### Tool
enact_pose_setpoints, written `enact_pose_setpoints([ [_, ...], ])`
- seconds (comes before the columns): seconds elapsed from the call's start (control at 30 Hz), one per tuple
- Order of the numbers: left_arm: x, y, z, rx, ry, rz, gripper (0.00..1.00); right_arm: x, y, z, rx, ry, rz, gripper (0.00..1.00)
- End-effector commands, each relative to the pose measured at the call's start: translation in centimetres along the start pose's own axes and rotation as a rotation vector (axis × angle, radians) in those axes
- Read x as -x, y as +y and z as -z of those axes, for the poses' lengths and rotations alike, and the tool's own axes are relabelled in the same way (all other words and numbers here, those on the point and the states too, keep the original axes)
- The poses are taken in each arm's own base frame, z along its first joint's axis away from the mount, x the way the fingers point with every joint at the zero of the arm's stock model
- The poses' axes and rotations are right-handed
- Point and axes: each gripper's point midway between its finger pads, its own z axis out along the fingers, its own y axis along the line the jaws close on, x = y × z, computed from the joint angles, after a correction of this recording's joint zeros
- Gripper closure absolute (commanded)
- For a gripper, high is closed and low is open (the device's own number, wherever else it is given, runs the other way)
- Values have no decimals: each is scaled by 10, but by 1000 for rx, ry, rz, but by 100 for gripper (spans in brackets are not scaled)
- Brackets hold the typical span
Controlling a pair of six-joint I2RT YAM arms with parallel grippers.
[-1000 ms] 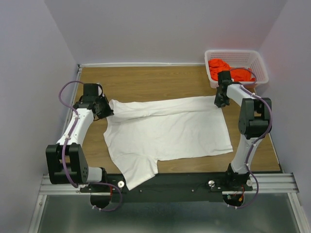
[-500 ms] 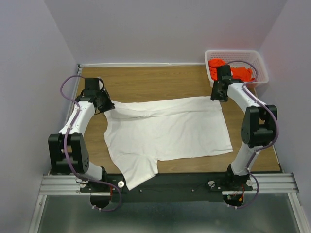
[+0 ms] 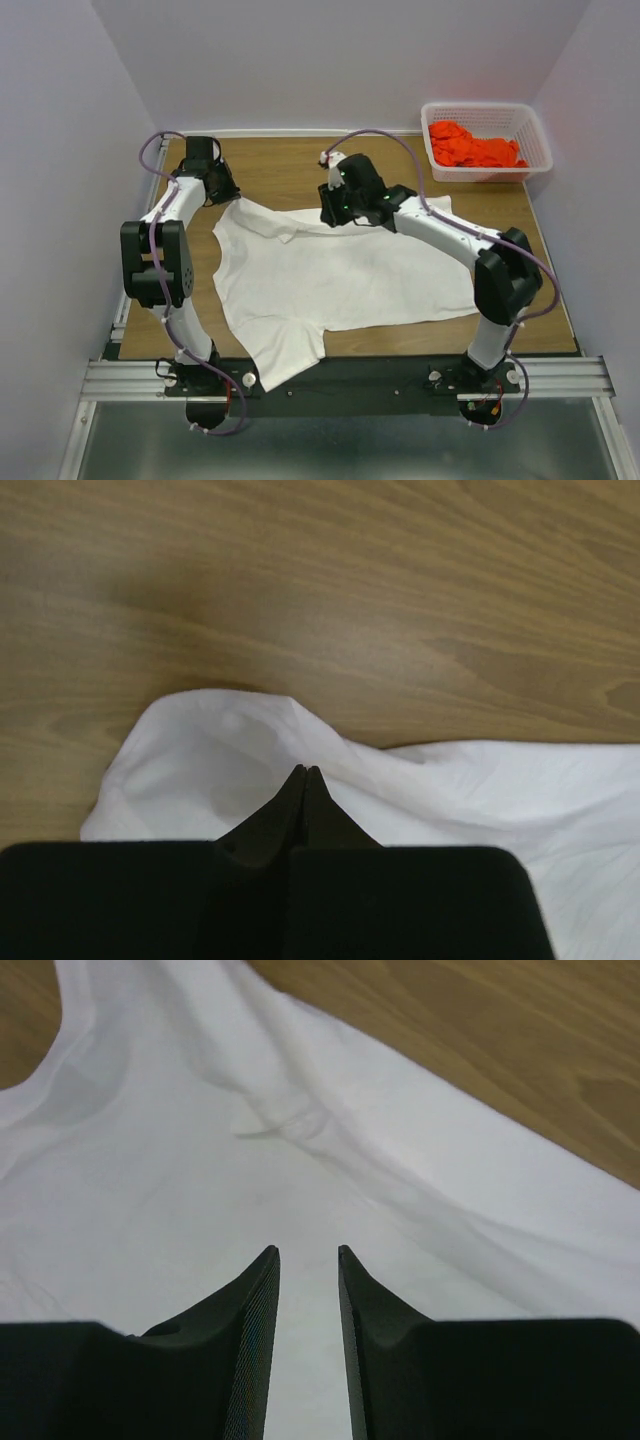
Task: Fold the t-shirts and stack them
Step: Fold the tshirt
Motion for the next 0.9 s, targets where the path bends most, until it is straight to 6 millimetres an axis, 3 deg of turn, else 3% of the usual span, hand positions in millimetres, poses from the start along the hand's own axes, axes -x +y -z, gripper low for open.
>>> enact_pose_setpoints([
  [0.0,30,-9,-8,-3,-78,-37,100,-14,53,-47,159,24,102,64],
  [0.03,28,-8,-14,1,-65,-39,100,-6,63,-51,173,7,118,64],
  [0.07,29,-9,-16,2,-66,-46,100,-9,77,-56,194,10,147,64],
  [0.1,27,-8,-19,6,-63,-52,100,-19,81,-70,195,31,154,64],
  [0.17,21,-4,-26,20,-43,-59,100,-20,92,-80,203,27,164,64],
  [0.37,11,4,-38,37,-21,-60,100,-28,103,-115,175,15,192,63],
  [0.4,3,-6,-41,27,-7,-81,100,-23,103,-118,163,1,205,63],
  [0.53,4,-9,-44,26,-8,-89,100,-22,100,-133,138,-4,238,62],
  [0.87,5,-9,-43,36,-9,-97,100,-56,87,-163,101,65,269,62],
])
